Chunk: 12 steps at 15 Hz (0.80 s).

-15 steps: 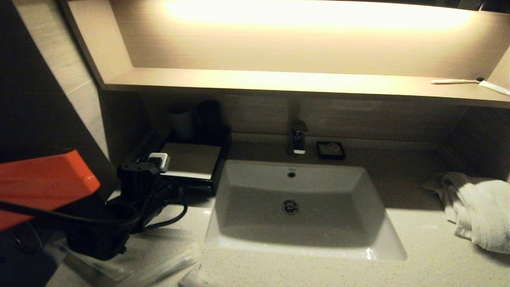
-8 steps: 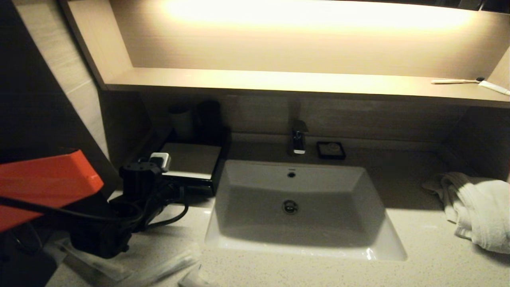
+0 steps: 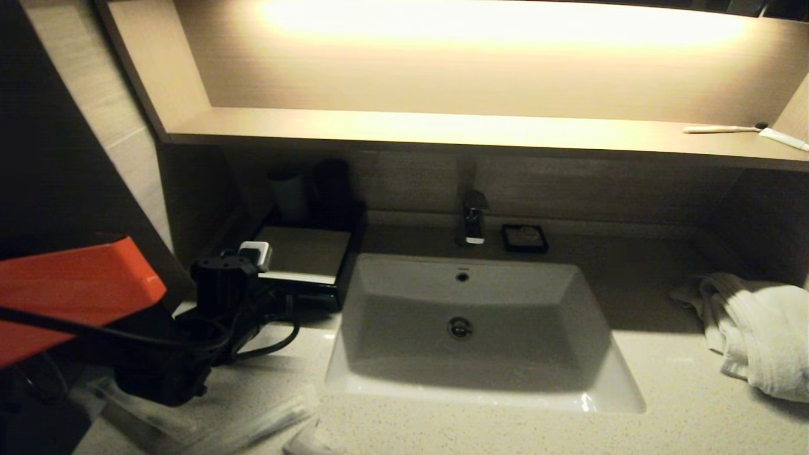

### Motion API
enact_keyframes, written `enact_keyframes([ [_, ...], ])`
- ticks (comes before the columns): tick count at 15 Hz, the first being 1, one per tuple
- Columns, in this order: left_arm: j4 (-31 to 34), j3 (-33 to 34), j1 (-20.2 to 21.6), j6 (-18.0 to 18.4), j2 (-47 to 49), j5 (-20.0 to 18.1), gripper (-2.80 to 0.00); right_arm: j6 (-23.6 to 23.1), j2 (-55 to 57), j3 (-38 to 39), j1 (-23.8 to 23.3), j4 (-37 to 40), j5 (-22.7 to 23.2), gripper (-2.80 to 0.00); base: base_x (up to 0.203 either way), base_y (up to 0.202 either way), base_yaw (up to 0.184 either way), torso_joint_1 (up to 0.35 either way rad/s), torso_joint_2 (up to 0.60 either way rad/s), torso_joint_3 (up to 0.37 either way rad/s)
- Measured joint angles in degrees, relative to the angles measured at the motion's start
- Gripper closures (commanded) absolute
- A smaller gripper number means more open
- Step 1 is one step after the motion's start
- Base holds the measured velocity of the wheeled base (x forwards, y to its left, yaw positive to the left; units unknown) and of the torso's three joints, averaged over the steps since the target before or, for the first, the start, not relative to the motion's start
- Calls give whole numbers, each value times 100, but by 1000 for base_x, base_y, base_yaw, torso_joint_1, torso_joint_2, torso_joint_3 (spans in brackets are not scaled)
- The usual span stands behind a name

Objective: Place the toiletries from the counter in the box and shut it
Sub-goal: Open the drawer

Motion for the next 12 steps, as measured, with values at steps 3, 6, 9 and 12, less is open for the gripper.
enact_keyframes([
  [3,11,76,6,9,-62,7,0,0,0,0,0,0,0,0,0,0,0,0,0,0],
  [6,41,168,5,9,-114,9,0,0,0,0,0,0,-2,0,0,0,0,0,0,0],
  [9,41,315,0,9,-183,1,0,1,0,0,0,1,-1,0,0,0,0,0,0,0],
  [12,34,458,-5,9,-235,1,0,1,0,0,0,0,0,0,0,0,0,0,0,0],
])
